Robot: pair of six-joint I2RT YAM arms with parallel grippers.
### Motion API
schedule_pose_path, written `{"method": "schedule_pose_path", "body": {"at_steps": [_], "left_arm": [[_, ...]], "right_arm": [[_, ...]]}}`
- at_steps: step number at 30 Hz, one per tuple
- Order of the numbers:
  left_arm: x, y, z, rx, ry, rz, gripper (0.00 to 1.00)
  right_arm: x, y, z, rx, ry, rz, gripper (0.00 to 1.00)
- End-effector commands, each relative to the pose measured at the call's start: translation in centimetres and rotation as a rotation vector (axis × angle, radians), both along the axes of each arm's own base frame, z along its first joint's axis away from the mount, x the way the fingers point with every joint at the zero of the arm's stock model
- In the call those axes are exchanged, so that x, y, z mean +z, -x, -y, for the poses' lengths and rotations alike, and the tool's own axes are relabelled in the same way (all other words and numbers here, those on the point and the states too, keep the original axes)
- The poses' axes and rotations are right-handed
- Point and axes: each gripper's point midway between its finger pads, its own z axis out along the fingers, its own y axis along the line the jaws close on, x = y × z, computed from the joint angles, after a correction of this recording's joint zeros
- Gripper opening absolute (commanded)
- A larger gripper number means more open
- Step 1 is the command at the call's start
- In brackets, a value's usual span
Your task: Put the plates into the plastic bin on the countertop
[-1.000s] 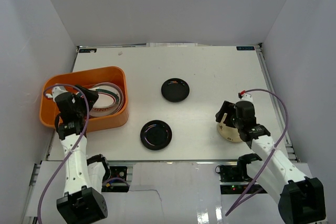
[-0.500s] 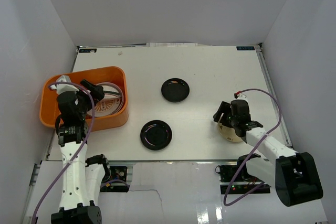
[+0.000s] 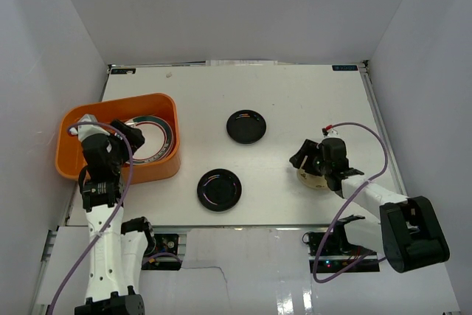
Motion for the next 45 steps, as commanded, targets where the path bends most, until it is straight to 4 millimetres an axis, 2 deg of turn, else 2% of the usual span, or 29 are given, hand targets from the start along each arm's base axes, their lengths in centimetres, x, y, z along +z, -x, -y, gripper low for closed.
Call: {"method": "schedule_pose_path", "body": {"at_steps": [1, 2, 3, 4, 5, 8, 13, 16, 20, 22, 23, 24, 26, 27, 29, 30, 32, 33, 36, 38, 40, 41, 43, 44, 45], "left_arm": [[1.1, 0.4, 0.8, -0.031, 0.019, 0.041, 0.98], [2.8, 0.0, 2.5, -0.124, 0.045, 0.085, 0.98], [3.7, -0.2, 3.4, -0.171, 0.063, 0.109, 0.98], [4.7, -0.4, 4.3, -0.222, 0.081, 0.132, 0.98], [6.7, -0.3, 6.1, -0.323, 0.1, 0.184, 0.98], [9.8, 0.5, 8.4, -0.453, 0.127, 0.248, 0.98], [12.8, 2.0, 10.8, -0.586, 0.165, 0.307, 0.98], [13.5, 2.6, 12.3, -0.683, 0.209, 0.317, 0.98], [14.2, 3.2, 13.9, -0.768, 0.263, 0.326, 0.97], [13.8, 3.0, 14.2, -0.779, 0.27, 0.319, 0.97], [13.7, 3.0, 14.6, -0.794, 0.273, 0.316, 0.97], [13.4, 3.0, 14.7, -0.804, 0.275, 0.31, 0.97], [12.5, 3.1, 15.6, -0.841, 0.287, 0.287, 0.96], [12.2, 3.1, 15.8, -0.855, 0.281, 0.281, 0.96], [11.1, 3.4, 16.7, -0.895, 0.296, 0.251, 0.96], [10.7, 3.5, 17.0, -0.909, 0.301, 0.239, 0.96], [9.6, 3.5, 18.0, -0.946, 0.312, 0.204, 0.96], [9.2, 3.7, 18.6, -0.968, 0.314, 0.191, 0.96], [7.9, 3.6, 20.1, -0.996, 0.307, 0.151, 0.96], [7.3, 3.9, 21.5, -1.032, 0.296, 0.132, 0.96], [6.3, 3.1, 22.1, -1.014, 0.278, 0.104, 0.96], [5.9, 3.4, 23.0, -1.039, 0.27, 0.09, 0.95], [5.3, 2.6, 23.5, -1.018, 0.246, 0.067, 0.94], [5.2, 2.7, 24.1, -1.033, 0.233, 0.063, 0.93], [5.0, 2.5, 24.3, -1.028, 0.225, 0.056, 0.93]], "right_arm": [[-1.5, 1.5, -1.9, 0.081, -0.053, -0.063, 0.69], [-1.0, 1.4, -2.9, 0.123, -0.089, -0.06, 0.68], [-0.1, 0.8, -4.0, 0.154, -0.108, -0.04, 0.68], [-0.2, 0.7, -4.5, 0.172, -0.114, -0.051, 0.68], [0.3, 0.3, -5.2, 0.191, -0.122, -0.04, 0.68], [2.3, -1.1, -6.9, 0.234, -0.145, 0.008, 0.67], [5.6, -2.9, -8.5, 0.268, -0.177, 0.096, 0.66], [6.3, -3.3, -9.0, 0.299, -0.174, 0.102, 0.67], [8.8, -4.9, -8.8, 0.28, -0.148, 0.176, 0.65], [9.2, -5.6, -9.0, 0.278, -0.147, 0.173, 0.63], [10.3, -6.4, -9.6, 0.292, -0.16, 0.193, 0.63], [9.3, -6.9, -9.8, 0.287, -0.154, 0.168, 0.62], [8.7, -8.2, -10.1, 0.27, -0.146, 0.158, 0.64], [7.8, -9.3, -10.3, 0.254, -0.147, 0.129, 0.68], [7.0, -10.3, -10.8, 0.245, -0.161, 0.103, 0.77], [6.0, -11.0, -11.4, 0.231, -0.186, 0.068, 0.79], [5.4, -11.7, -12.2, 0.231, -0.223, 0.051, 0.8], [3.8, -12.0, -12.5, 0.205, -0.239, 0.0, 0.78], [1.8, -13.1, -12.9, 0.164, -0.273, -0.036, 0.66], [1.2, -13.3, -13.5, 0.139, -0.335, -0.07, 0.55], [0.6, -13.9, -14.0, 0.102, -0.399, -0.077, 0.47], [0.3, -13.8, -14.0, 0.091, -0.42, -0.083, 0.31], [0.8, -14.4, -14.1, 0.076, -0.466, -0.048, 0.2], [0.6, -14.3, -13.8, 0.056, -0.483, -0.055, 0.11], [1.5, -14.3, -13.7, 0.058, -0.496, -0.031, 0.08]]}}
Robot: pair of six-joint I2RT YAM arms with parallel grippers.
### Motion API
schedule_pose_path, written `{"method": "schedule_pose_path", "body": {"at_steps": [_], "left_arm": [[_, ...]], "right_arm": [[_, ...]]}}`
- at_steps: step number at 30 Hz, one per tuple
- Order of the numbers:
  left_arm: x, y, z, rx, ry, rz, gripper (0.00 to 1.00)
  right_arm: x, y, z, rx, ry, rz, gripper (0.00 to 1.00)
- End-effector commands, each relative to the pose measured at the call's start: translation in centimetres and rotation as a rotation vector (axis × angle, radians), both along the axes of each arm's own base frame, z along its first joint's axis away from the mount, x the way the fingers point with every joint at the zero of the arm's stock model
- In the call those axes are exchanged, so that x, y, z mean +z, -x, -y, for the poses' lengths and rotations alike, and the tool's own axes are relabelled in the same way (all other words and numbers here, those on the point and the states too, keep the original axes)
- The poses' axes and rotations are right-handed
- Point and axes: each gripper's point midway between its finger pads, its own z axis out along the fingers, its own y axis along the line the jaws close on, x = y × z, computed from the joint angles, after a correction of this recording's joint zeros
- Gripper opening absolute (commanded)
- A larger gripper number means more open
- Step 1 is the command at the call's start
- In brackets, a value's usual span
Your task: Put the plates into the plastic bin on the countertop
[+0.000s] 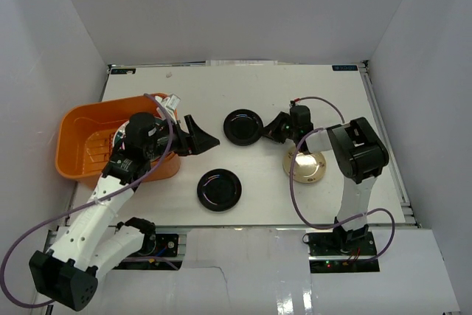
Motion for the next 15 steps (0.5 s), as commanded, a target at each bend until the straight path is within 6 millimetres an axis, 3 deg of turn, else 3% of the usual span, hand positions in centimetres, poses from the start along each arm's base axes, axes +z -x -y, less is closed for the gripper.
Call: {"method": "schedule_pose_path", "body": {"at_steps": [1, 4, 5, 7, 8, 9, 15], "left_arm": [[0.2, -1.8, 0.2, 0.07, -0.059, 0.058, 0.93], [-0.2, -2.8, 0.4, 0.101, -0.092, 0.059, 0.93], [-0.2, -3.0, 0.5, 0.106, -0.097, 0.062, 0.93], [-0.3, -3.6, 0.4, 0.127, -0.111, 0.066, 0.93], [-0.5, -4.0, 0.4, 0.144, -0.119, 0.067, 0.93], [-0.7, -4.2, 0.4, 0.145, -0.122, 0.066, 0.92], [-2.4, -5.6, 1.5, 0.137, -0.139, 0.037, 0.92]], "right_arm": [[3.0, -1.1, 0.0, -0.061, -0.112, 0.078, 0.08], [6.3, -0.3, 0.8, -0.049, -0.13, 0.161, 0.08], [8.8, -0.1, 1.1, -0.038, -0.146, 0.22, 0.08], [9.9, 1.7, 1.3, -0.002, -0.159, 0.246, 0.08], [11.7, 2.5, 1.4, 0.018, -0.173, 0.287, 0.08], [11.5, 3.6, 1.5, 0.036, -0.175, 0.278, 0.08], [14.8, 9.4, 0.8, 0.194, -0.262, 0.317, 0.08]]}}
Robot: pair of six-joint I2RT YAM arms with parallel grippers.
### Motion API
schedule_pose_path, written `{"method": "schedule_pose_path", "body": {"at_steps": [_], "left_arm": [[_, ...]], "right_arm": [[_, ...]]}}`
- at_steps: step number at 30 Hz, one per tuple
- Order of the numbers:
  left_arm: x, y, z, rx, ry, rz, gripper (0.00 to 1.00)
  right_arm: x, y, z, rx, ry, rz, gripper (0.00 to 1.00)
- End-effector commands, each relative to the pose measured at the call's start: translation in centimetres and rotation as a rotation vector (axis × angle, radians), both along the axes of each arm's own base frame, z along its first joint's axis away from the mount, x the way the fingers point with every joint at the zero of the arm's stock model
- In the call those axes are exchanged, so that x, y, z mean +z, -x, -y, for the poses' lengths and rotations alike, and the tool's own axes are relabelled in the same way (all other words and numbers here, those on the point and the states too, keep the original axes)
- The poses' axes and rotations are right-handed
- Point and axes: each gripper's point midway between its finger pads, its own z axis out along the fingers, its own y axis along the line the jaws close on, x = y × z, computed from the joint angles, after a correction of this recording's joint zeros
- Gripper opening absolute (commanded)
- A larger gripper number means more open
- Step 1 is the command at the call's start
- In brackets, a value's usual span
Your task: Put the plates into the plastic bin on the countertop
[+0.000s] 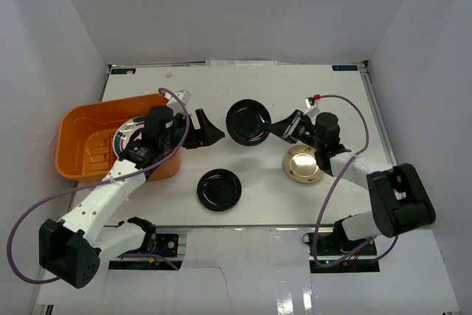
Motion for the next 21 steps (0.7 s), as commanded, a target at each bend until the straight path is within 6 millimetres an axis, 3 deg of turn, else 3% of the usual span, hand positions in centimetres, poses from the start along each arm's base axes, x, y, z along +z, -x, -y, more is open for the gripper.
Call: {"method": "schedule_pose_path", "body": {"at_steps": [1, 3, 6, 7, 8, 13, 14, 16, 18, 21], "left_arm": [[1.7, -1.6, 0.6, 0.018, 0.018, 0.071, 0.92], [1.8, -2.0, 1.3, 0.002, 0.039, 0.077, 0.91], [2.2, -2.0, 2.3, -0.021, 0.064, 0.083, 0.79], [2.3, -1.9, 2.7, -0.026, 0.071, 0.09, 0.72], [2.4, -2.0, 2.7, -0.024, 0.073, 0.094, 0.57], [1.7, -1.9, 3.3, -0.043, 0.072, 0.077, 0.31], [1.6, -1.9, 3.4, -0.045, 0.072, 0.074, 0.2], [1.6, -1.9, 3.3, -0.044, 0.069, 0.081, 0.09], [1.7, -1.9, 3.3, -0.045, 0.067, 0.084, 0.0], [2.0, -2.0, 3.2, -0.039, 0.066, 0.089, 0.0]], "right_arm": [[1.8, 3.6, -1.1, 0.144, -0.043, 0.047, 0.08], [2.9, 4.8, -1.4, 0.179, -0.046, 0.065, 0.08], [3.8, 6.2, -1.5, 0.216, -0.037, 0.086, 0.08], [4.1, 6.5, -1.5, 0.222, -0.031, 0.101, 0.08], [4.4, 6.7, -1.5, 0.224, -0.031, 0.108, 0.08], [4.6, 7.6, -1.6, 0.25, -0.036, 0.112, 0.08], [4.5, 7.6, -1.7, 0.253, -0.035, 0.11, 0.08], [4.3, 7.6, -1.8, 0.255, -0.031, 0.105, 0.08], [4.2, 7.7, -1.9, 0.266, -0.031, 0.101, 0.08], [4.4, 7.9, -2.1, 0.286, -0.026, 0.102, 0.12]]}}
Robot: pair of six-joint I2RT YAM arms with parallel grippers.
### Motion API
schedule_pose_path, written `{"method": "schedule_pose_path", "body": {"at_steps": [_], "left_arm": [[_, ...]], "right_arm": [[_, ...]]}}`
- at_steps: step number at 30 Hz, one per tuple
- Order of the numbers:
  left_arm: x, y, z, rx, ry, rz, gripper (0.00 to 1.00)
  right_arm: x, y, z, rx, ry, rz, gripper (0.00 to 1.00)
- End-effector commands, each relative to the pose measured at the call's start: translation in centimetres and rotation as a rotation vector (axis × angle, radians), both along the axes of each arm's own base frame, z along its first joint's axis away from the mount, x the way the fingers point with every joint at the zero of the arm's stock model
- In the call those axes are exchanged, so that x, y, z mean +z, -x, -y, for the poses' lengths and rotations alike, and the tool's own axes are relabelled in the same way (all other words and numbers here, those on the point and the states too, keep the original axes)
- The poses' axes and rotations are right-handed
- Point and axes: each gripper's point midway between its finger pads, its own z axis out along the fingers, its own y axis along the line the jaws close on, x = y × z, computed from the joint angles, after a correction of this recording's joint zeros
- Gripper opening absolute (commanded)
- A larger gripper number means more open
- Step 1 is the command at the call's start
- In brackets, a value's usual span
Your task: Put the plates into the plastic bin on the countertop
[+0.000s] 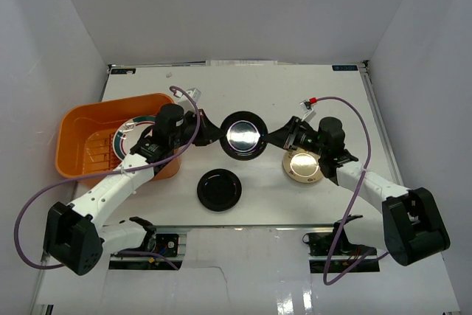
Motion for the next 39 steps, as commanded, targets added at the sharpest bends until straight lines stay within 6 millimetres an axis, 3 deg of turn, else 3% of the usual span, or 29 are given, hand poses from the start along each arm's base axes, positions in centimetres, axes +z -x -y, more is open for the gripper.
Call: {"method": "schedule_pose_path", "body": {"at_steps": [1, 3, 4, 5, 7, 9, 10, 11, 12, 14, 15, 17, 18, 20, 21, 22, 23, 24, 26, 27, 30, 34, 39], "left_arm": [[3.0, -0.5, 0.0, 0.015, 0.038, 0.076, 0.0], [3.7, -1.0, -1.5, 0.1, 0.008, 0.094, 0.0], [4.2, -1.2, -2.2, 0.137, -0.003, 0.112, 0.0], [5.8, -1.5, -3.5, 0.202, -0.007, 0.156, 0.0], [6.7, -1.8, -5.3, 0.268, -0.02, 0.171, 0.0], [8.2, -1.8, -7.1, 0.33, -0.019, 0.196, 0.0], [8.5, -2.4, -9.1, 0.408, -0.038, 0.201, 0.0], [8.6, -2.5, -10.3, 0.453, -0.049, 0.202, 0.0], [8.7, -2.7, -13.2, 0.555, -0.071, 0.202, 0.0], [8.3, -2.7, -16.3, 0.66, -0.089, 0.196, 0.0], [6.9, -2.7, -19.5, 0.765, -0.125, 0.164, 0.0], [6.1, -2.1, -22.4, 0.861, -0.14, 0.145, 0.0], [4.4, -1.7, -24.8, 0.94, -0.16, 0.107, 0.0], [3.7, -0.7, -27.7, 1.065, -0.16, 0.096, 0.0], [3.3, -0.1, -29.5, 1.152, -0.151, 0.088, 0.0], [2.7, 0.6, -30.8, 1.219, -0.154, 0.102, 0.0], [2.4, 0.9, -31.6, 1.252, -0.154, 0.104, 0.0], [2.1, 1.2, -32.4, 1.291, -0.153, 0.098, 0.0], [0.5, 1.0, -32.6, 1.298, -0.17, 0.044, 0.0], [-0.2, 0.8, -32.7, 1.299, -0.162, 0.017, 0.0], [-3.3, 0.6, -32.7, 1.295, -0.157, -0.068, 0.0], [-5.5, 0.4, -32.3, 1.275, -0.127, -0.128, 0.0], [-5.9, 0.3, -32.2, 1.266, -0.131, -0.142, 0.18]], "right_arm": [[0.9, 1.2, -0.8, 0.084, -0.005, 0.032, 0.24], [1.2, 1.2, -0.7, 0.082, 0.015, 0.053, 0.47], [1.9, 1.3, -0.5, 0.08, 0.022, 0.079, 0.64], [1.6, 1.6, -0.4, 0.082, 0.043, 0.067, 0.7], [2.5, 1.5, 0.0, 0.069, 0.059, 0.111, 0.83], [2.8, 1.7, 0.2, 0.066, 0.062, 0.116, 0.9], [3.3, 1.9, 0.3, 0.064, 0.063, 0.137, 0.94], [3.3, 2.0, 0.5, 0.061, 0.07, 0.145, 0.95], [2.9, 2.0, 0.8, 0.046, 0.089, 0.132, 0.95], [2.7, 2.0, 1.6, 0.019, 0.12, 0.151, 0.95], [2.3, 1.7, 2.2, -0.017, 0.139, 0.149, 0.95], [1.2, 1.4, 3.6, -0.072, 0.186, 0.137, 0.93], [0.5, 0.6, 4.9, -0.135, 0.22, 0.125, 0.92], [-1.4, 0.5, 6.8, -0.199, 0.302, 0.088, 0.89], [-1.7, -0.5, 8.8, -0.301, 0.341, 0.088, 0.88], [-3.4, -1.0, 10.9, -0.389, 0.409, 0.059, 0.87], [-3.2, -1.0, 11.4, -0.409, 0.409, 0.059, 0.86], [-4.7, -1.5, 14.4, -0.52, 0.483, 0.023, 0.85], [-5.5, -1.4, 17.4, -0.639, 0.55, 0.014, 0.85], [-6.2, -1.5, 20.3, -0.76, 0.608, 0.0, 0.85], [-7.9, -1.0, 23.6, -0.88, 0.66, -0.048, 0.91], [-10.6, -0.3, 24.0, -0.895, 0.63, -0.157, 0.96], [-13.7, 0.7, 23.7, -0.859, 0.606, -0.268, 0.93]]}}
